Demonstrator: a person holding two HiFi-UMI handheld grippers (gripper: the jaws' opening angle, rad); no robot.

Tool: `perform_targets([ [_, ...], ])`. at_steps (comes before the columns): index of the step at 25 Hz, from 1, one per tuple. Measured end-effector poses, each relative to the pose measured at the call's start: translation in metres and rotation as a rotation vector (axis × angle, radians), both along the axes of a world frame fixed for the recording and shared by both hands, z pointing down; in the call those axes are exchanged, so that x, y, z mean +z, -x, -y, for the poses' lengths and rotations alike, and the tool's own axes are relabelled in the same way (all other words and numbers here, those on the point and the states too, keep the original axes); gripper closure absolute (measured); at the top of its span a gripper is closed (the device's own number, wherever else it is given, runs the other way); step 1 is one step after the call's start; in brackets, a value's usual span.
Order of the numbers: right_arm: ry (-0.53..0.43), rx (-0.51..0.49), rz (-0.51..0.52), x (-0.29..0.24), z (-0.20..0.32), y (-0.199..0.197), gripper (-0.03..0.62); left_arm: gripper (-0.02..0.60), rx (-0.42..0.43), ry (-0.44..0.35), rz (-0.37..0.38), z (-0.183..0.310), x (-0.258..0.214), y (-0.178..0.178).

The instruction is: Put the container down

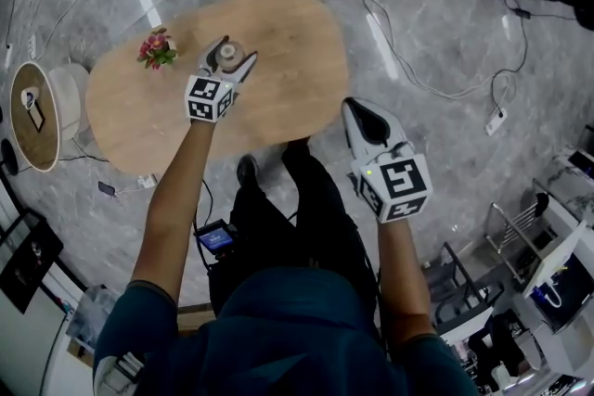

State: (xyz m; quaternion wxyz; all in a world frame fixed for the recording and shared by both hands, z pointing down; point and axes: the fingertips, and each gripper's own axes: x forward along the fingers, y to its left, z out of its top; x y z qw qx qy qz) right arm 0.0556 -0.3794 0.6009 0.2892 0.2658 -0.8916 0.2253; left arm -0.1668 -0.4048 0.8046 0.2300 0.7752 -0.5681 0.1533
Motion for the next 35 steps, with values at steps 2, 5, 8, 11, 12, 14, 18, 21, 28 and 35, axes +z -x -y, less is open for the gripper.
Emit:
perform_targets([
  [2,0.006,-0.002,-0.004,0.007,0.000,-0.001,0.583,0.249,-0.008,0.018,0.003,0.001,0.015,0.001],
  [5,0.016,-0.010,-0.016,0.020,0.000,-0.001,0.583,0.249,-0.016,0.044,0.010,0.002,0.037,0.002],
  [8,0.022,-0.015,-0.029,0.032,0.001,-0.004,0.583,0.249,-0.015,0.068,0.018,0.003,0.059,0.001],
  [11,0.031,-0.020,-0.043,0.043,0.001,-0.008,0.583,0.249,-0.013,0.094,0.029,0.001,0.081,-0.002],
  [12,0.034,-0.024,-0.048,0.047,0.001,-0.009,0.583,0.249,-0.013,0.104,0.034,0.000,0.088,-0.003],
  [14,0.038,-0.026,-0.053,0.052,0.001,-0.011,0.583,0.249,-0.019,0.120,0.044,-0.002,0.099,-0.002],
  [18,0.045,-0.023,-0.059,0.059,0.003,-0.014,0.583,0.249,-0.045,0.131,0.043,-0.004,0.113,-0.002],
  [21,0.050,-0.023,-0.061,0.062,0.004,-0.015,0.583,0.248,-0.055,0.133,0.052,-0.005,0.121,-0.001],
  [28,0.065,-0.021,-0.065,0.067,0.003,-0.019,0.583,0.247,-0.062,0.141,0.067,-0.009,0.134,0.001],
  [35,0.071,-0.025,-0.060,0.065,-0.001,-0.013,0.583,0.244,-0.042,0.153,0.094,-0.019,0.137,0.001],
])
